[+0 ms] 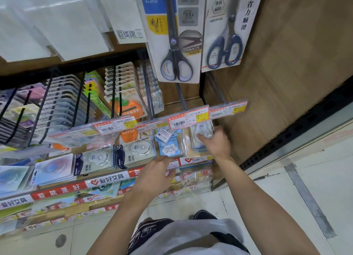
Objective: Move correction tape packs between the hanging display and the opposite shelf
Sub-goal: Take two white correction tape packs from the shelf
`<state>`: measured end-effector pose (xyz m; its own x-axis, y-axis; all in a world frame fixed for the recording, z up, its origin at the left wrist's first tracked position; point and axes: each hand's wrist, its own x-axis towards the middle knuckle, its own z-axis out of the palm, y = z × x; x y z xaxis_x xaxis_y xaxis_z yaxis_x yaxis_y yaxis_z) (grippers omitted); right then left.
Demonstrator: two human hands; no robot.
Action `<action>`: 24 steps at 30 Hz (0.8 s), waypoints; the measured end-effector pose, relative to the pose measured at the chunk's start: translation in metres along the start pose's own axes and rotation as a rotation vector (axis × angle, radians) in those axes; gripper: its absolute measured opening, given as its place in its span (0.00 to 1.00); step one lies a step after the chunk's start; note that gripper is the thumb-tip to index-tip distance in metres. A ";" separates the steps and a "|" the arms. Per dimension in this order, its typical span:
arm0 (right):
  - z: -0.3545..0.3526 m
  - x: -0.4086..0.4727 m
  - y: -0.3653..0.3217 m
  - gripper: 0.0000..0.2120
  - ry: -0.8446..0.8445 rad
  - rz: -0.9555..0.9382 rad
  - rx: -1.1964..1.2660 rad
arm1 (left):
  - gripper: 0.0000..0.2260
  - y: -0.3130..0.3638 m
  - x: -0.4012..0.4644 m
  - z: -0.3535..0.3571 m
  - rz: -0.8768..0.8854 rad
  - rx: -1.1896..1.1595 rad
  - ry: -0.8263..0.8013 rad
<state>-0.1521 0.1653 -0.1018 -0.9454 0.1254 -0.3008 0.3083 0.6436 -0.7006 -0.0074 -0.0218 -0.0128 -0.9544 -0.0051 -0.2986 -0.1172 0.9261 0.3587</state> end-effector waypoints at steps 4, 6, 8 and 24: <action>-0.004 0.001 0.002 0.22 -0.117 0.102 0.343 | 0.19 -0.003 -0.001 0.001 -0.011 -0.025 -0.008; -0.009 -0.005 0.004 0.21 -0.177 0.152 0.517 | 0.18 -0.006 -0.002 0.003 -0.024 -0.037 -0.018; -0.013 -0.014 0.009 0.18 -0.213 0.171 0.630 | 0.17 -0.009 -0.004 0.005 -0.037 -0.036 -0.027; -0.049 -0.096 0.046 0.13 -0.123 0.243 0.854 | 0.07 -0.015 0.070 0.033 -0.047 -0.279 -0.224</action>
<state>-0.0521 0.2192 -0.0733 -0.8408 0.0714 -0.5366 0.5187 -0.1776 -0.8363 -0.0632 -0.0232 -0.0681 -0.8660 0.0657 -0.4957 -0.2597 0.7880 0.5582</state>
